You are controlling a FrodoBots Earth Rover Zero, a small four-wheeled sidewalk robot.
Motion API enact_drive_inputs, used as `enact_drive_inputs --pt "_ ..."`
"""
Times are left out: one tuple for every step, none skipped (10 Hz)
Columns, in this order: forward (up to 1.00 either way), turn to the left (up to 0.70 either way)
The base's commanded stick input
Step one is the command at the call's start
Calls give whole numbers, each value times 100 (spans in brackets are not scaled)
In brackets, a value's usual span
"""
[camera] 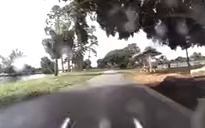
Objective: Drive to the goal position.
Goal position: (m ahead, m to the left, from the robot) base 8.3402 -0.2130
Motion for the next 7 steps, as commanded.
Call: enact_drive_inputs --pt "100 0" --pt "100 0" --pt "100 -17" --pt "100 -16" --pt "100 0" --pt "100 0" --pt "100 0"
